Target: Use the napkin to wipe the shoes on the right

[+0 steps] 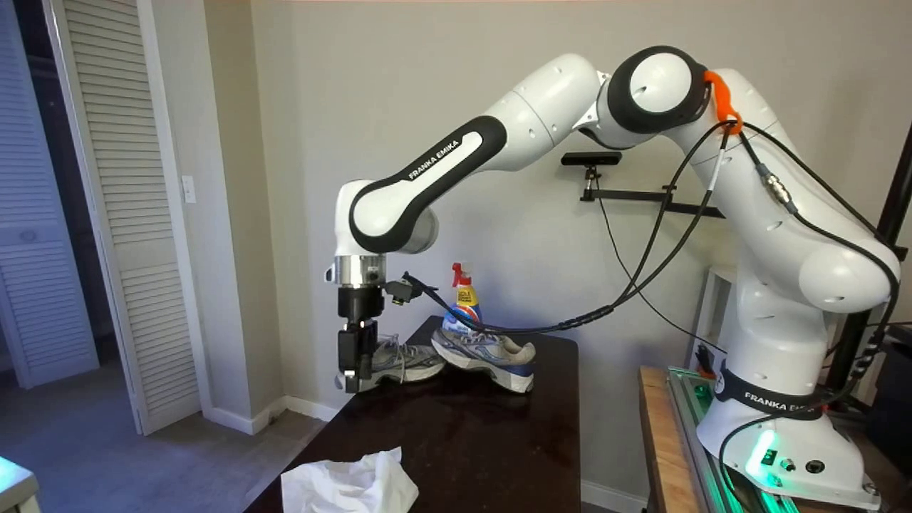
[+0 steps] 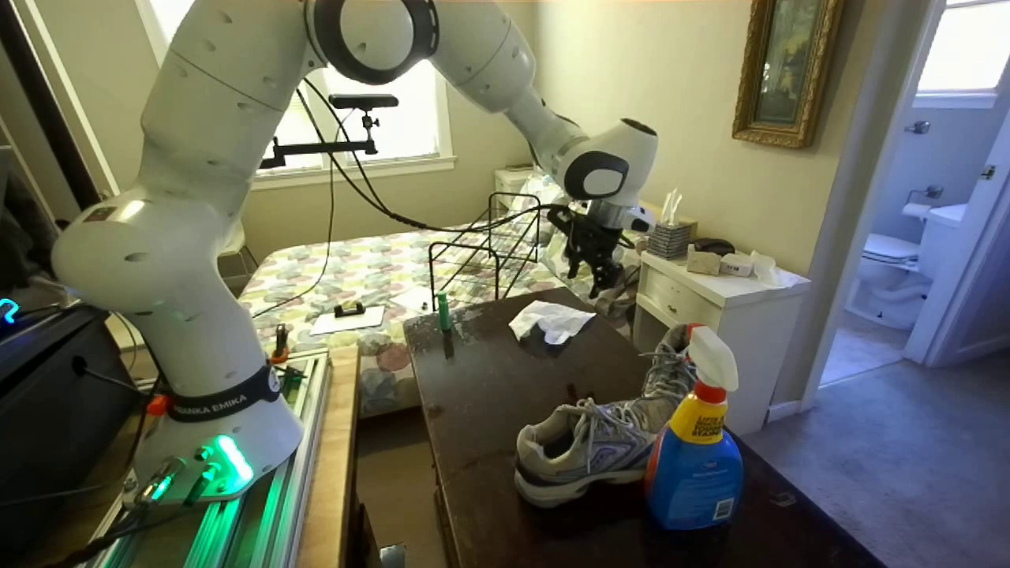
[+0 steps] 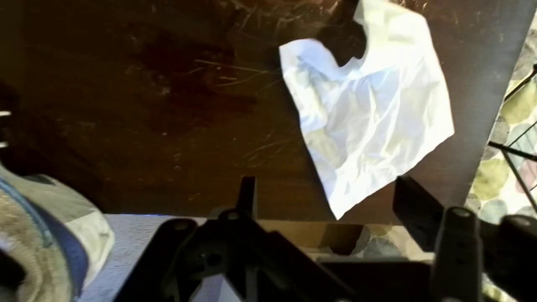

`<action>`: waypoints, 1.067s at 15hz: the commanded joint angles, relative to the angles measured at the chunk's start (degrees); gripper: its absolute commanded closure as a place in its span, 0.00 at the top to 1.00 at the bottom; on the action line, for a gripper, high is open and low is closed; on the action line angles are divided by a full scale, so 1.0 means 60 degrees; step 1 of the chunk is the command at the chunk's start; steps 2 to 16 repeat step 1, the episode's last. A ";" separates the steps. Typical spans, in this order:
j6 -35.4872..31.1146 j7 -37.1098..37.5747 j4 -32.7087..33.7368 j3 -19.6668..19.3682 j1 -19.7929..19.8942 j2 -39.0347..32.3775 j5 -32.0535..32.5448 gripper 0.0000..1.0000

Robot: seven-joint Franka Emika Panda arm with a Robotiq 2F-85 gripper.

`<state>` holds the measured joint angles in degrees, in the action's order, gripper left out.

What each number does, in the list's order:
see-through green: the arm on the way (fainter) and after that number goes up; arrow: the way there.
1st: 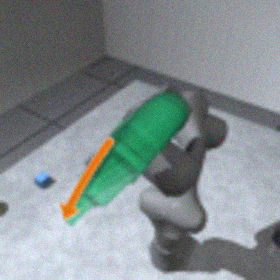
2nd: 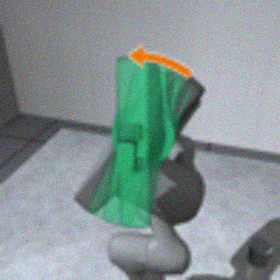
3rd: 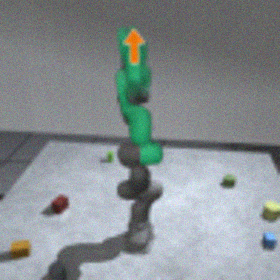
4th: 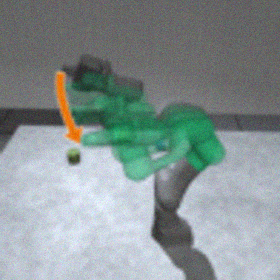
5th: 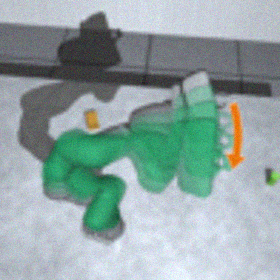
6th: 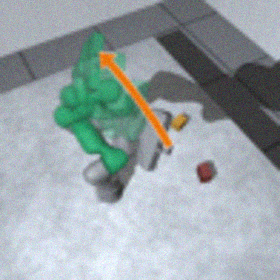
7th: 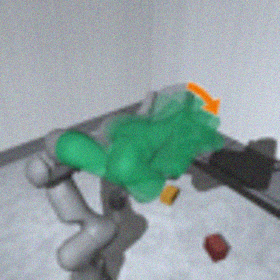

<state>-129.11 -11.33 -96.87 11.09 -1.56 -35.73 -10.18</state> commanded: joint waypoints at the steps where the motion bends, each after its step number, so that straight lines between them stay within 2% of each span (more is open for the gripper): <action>1: -0.0083 -0.0007 -0.0070 -0.0136 -0.0012 0.0079 -0.0047 0.91; 16: -0.0083 -0.0007 -0.0070 -0.0136 -0.0012 0.0079 -0.0047 0.91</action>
